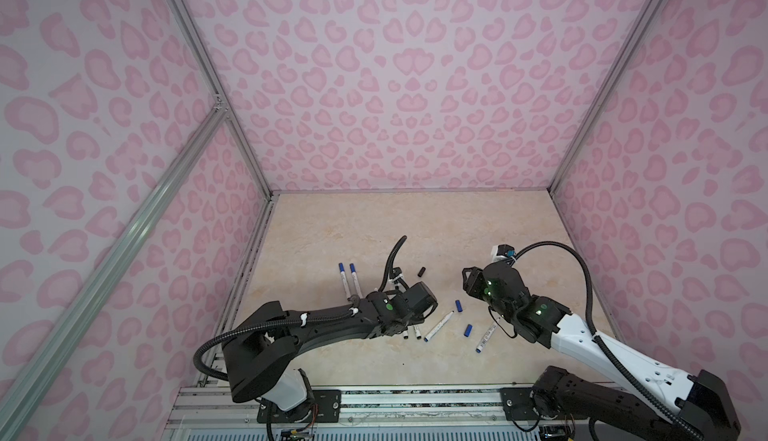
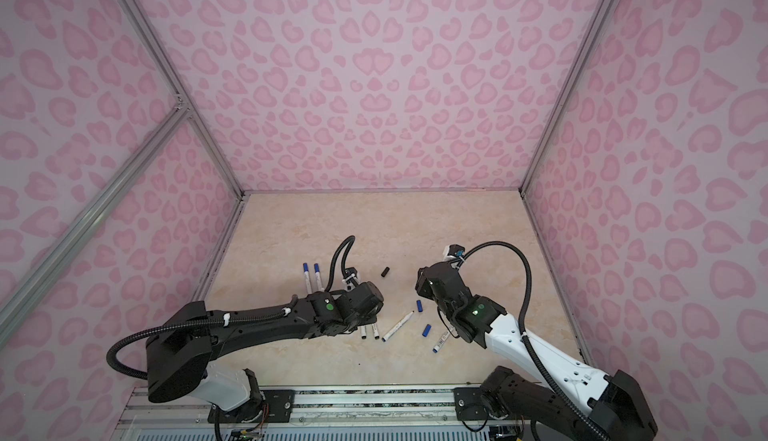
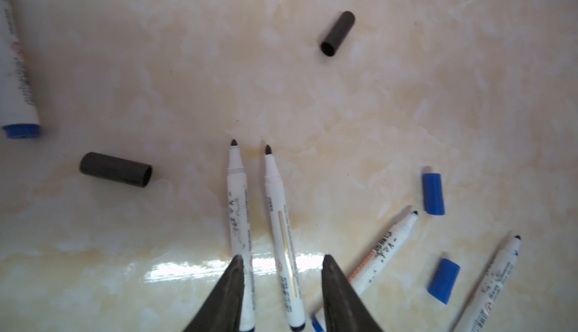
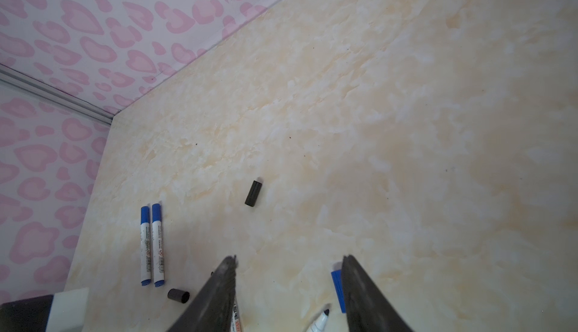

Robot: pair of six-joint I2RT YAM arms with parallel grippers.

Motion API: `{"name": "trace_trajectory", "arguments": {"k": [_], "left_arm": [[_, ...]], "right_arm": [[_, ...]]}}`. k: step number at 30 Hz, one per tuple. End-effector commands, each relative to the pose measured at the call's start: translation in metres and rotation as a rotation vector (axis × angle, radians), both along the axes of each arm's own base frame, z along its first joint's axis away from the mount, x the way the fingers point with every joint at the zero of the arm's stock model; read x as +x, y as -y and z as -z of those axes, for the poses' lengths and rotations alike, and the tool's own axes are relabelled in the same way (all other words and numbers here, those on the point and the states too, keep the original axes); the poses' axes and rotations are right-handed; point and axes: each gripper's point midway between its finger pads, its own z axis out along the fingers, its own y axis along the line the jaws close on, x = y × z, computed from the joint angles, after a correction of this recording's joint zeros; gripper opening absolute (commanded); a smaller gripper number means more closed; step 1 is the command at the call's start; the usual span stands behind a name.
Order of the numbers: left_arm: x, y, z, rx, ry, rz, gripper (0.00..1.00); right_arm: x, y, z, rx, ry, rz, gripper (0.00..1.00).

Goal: Insert the pens into the pen caps
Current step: 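Move the left gripper over the loose white markers and grasp one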

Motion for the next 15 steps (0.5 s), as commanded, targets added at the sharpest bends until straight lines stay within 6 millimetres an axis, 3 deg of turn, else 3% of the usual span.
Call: {"name": "trace_trajectory", "arguments": {"k": [1,5,15], "left_arm": [[-0.002,0.029,-0.012,0.014,0.050,0.097,0.44],[-0.007,0.058,-0.008,0.082,0.040,0.220,0.44],[-0.013,0.080,0.015,0.143,-0.018,0.372,0.47]], "right_arm": [[0.007,0.005,0.004,0.004,-0.011,0.010,0.53],[0.014,0.028,0.018,0.017,-0.072,0.057,0.48],[0.008,0.062,0.037,-0.023,-0.130,0.115,0.48]]}}
